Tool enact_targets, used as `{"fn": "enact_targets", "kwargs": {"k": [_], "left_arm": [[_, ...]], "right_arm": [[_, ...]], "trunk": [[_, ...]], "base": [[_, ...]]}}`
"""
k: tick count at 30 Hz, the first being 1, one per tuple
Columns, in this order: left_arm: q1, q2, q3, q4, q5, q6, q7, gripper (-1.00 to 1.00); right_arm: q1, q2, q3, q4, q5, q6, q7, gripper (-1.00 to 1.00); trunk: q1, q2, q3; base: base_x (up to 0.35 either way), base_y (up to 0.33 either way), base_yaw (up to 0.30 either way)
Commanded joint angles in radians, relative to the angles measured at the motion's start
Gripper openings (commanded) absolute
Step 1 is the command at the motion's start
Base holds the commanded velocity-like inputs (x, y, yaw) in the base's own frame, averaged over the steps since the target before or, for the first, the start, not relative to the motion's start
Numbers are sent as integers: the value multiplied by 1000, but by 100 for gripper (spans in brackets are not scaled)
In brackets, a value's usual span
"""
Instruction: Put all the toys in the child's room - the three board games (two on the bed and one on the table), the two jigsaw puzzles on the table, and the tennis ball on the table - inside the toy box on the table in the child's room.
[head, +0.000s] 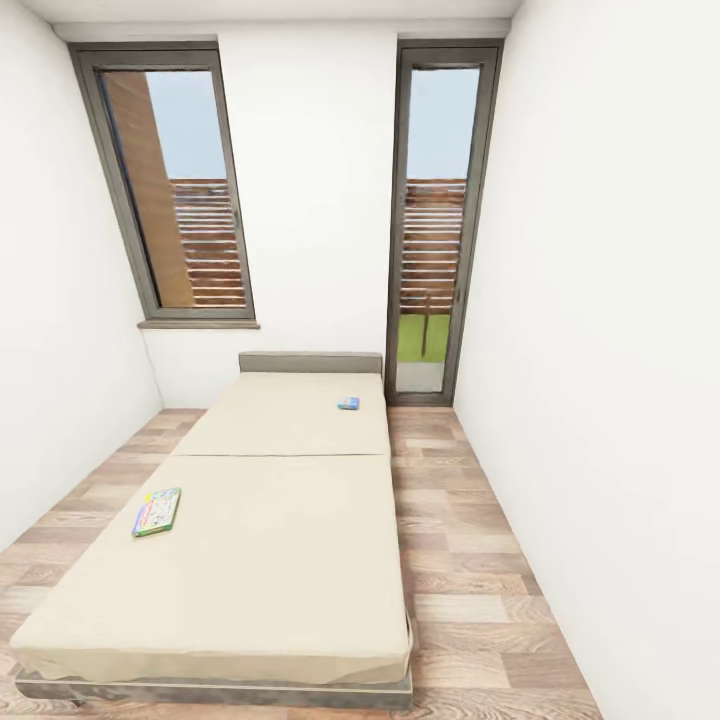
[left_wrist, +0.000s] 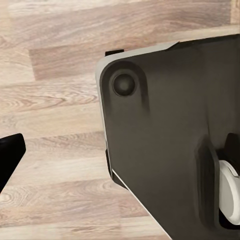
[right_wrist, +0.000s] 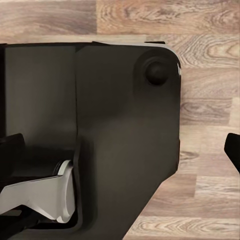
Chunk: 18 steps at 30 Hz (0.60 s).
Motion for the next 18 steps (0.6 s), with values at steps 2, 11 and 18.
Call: {"fn": "enact_targets", "kwargs": {"k": [2,11,18], "left_arm": [[0,0,0,1,-9,-4,0,100],[-1,0,-1,1,-7,-4,-1,100],[-1,-9,0,-1,-4,-2,0,100]], "right_arm": [[0,0,0,0,-1,-3,-1,100],[0,0,-2,0,-2,-3,-3,100],[0,0,-2,-2,-2,-3,-3,100]], "trunk": [[0,-1,-1],[0,-1,-1],[0,-1,-1]], "base": [[0,-5,0],[0,-19,0],[0,-186,0]]}}
